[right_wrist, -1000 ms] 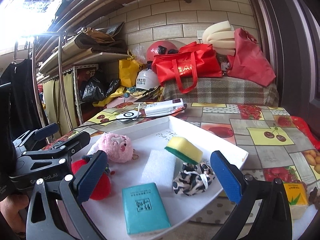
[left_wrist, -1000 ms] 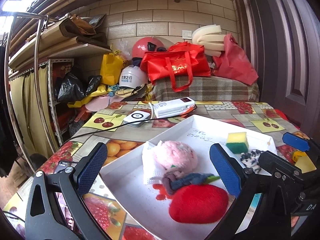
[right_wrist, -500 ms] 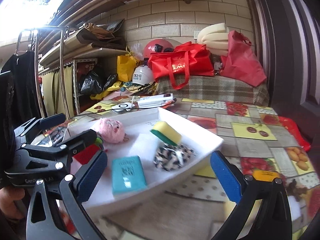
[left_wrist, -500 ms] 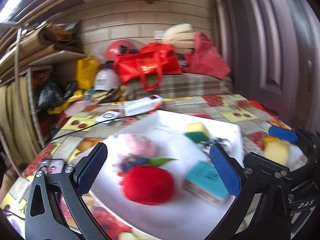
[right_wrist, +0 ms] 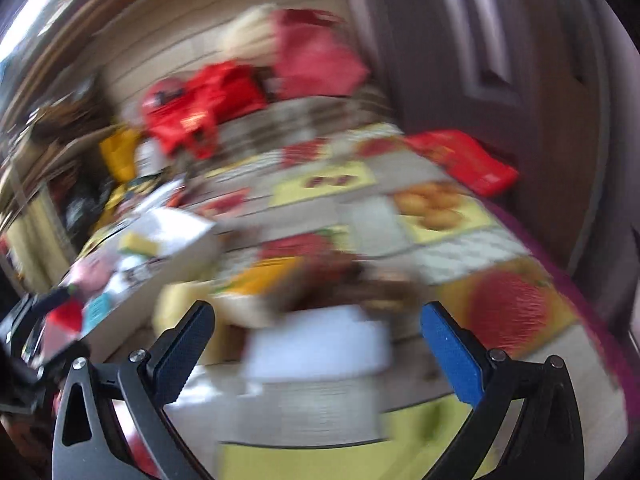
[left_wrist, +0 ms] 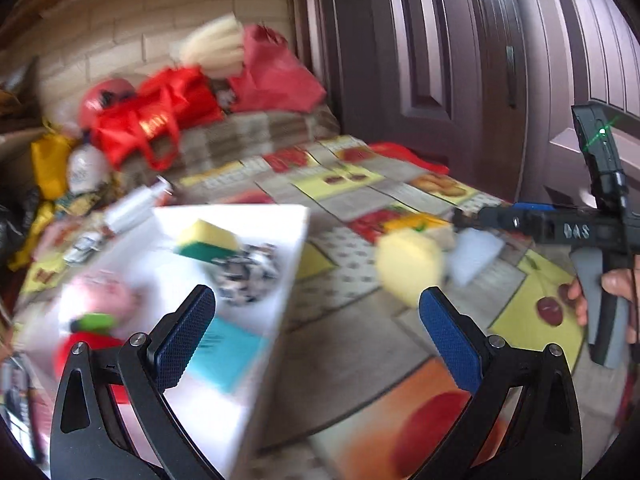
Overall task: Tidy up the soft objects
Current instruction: 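Grasp the yellow sponge block with left tool while right tool grasps brown knotted rope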
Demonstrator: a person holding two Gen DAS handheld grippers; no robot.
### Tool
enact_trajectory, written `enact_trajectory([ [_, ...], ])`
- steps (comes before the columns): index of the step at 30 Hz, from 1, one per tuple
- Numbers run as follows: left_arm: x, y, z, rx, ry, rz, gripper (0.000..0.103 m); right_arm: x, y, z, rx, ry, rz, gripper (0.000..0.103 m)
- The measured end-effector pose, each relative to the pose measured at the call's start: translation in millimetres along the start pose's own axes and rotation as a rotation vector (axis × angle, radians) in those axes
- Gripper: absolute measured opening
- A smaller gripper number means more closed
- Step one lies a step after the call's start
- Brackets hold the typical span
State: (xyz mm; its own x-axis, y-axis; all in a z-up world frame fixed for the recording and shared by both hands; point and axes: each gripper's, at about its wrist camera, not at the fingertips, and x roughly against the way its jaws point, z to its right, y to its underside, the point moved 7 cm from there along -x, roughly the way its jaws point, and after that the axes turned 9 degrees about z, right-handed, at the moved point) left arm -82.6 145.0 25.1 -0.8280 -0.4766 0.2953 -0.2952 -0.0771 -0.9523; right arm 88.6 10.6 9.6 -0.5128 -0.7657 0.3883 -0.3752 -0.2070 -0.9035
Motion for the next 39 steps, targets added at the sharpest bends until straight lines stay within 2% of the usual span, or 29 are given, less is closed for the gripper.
enact_trajectory([
  [3,-29,0,23,0.054,0.064,-0.086,0.103,-7,-5,20,0.000,0.036,-0.012,0.103],
  [6,-49,0,40,0.089,0.108,-0.134,0.103,-14,-9,19,0.010,-0.001,-0.010,0.102],
  [8,-60,-2,49,0.098,0.124,-0.151,0.102,-22,-9,16,0.030,-0.008,-0.029,0.098],
  [12,-75,-1,62,0.076,0.138,-0.185,0.102,-45,-8,22,0.031,0.010,-0.092,0.082],
  [14,-81,0,66,0.064,0.137,-0.202,0.096,-55,-5,24,0.013,-0.006,-0.138,0.081],
  [16,-90,0,69,0.060,0.135,-0.223,0.096,-62,2,26,-0.002,-0.009,-0.193,0.078],
  [18,-99,1,69,0.066,0.133,-0.246,0.087,-67,6,27,-0.009,-0.008,-0.228,0.078],
  [20,-108,3,68,0.077,0.132,-0.277,0.054,-69,6,25,0.004,-0.013,-0.236,0.077],
  [21,-112,5,68,0.083,0.136,-0.296,0.045,-70,7,24,0.014,-0.018,-0.244,0.071],
  [22,-117,10,68,0.098,0.154,-0.329,0.040,-70,7,22,0.023,-0.023,-0.248,0.056],
  [23,-119,12,67,0.117,0.172,-0.343,0.033,-70,8,19,0.033,-0.031,-0.251,0.048],
  [24,-118,11,65,0.135,0.179,-0.342,0.032,-69,9,17,0.042,-0.038,-0.253,0.037],
  [25,-117,10,62,0.152,0.185,-0.329,0.029,-69,7,17,0.046,-0.039,-0.250,0.033],
  [28,-106,1,60,0.165,0.176,-0.261,0.028,-59,-1,20,0.037,-0.036,-0.185,0.031],
  [31,-93,-9,63,0.130,0.160,-0.183,0.028,-37,-14,20,0.032,-0.041,-0.056,0.031],
  [36,-64,-26,70,0.046,0.128,-0.021,0.028,3,-30,9,0.094,-0.015,0.165,0.031],
  [39,-54,-33,66,0.043,0.107,0.041,0.028,18,-30,-1,0.128,-0.004,0.215,0.031],
])
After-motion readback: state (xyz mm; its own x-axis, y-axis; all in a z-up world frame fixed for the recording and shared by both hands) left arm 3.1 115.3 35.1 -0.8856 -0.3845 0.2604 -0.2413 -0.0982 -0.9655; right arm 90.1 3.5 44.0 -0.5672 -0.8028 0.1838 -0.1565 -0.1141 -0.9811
